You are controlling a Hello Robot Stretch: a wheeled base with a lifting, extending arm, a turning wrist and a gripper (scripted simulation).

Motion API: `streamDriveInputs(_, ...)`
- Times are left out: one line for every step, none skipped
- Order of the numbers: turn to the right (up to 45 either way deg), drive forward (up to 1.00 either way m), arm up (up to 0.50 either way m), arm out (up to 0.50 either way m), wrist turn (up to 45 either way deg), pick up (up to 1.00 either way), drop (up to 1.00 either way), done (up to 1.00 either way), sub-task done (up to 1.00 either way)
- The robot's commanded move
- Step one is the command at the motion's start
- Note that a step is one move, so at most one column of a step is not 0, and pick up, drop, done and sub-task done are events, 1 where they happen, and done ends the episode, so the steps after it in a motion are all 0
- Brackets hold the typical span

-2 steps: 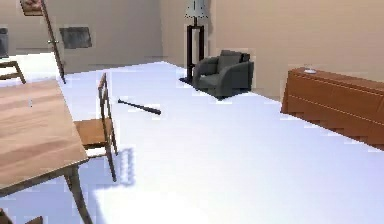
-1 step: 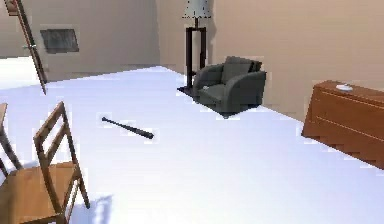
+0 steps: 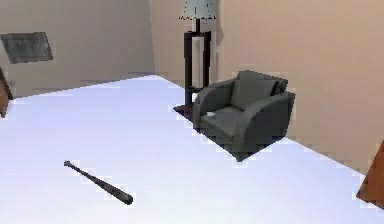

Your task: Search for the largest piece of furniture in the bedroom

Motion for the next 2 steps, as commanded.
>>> streamDriveInputs(-12.0,0.00,0.00,0.00,0.0,0.00,0.00,0.00,0.00)
streamDriveInputs(0.0,0.10,0.00,0.00,0.0,0.00,0.00,0.00,0.00)
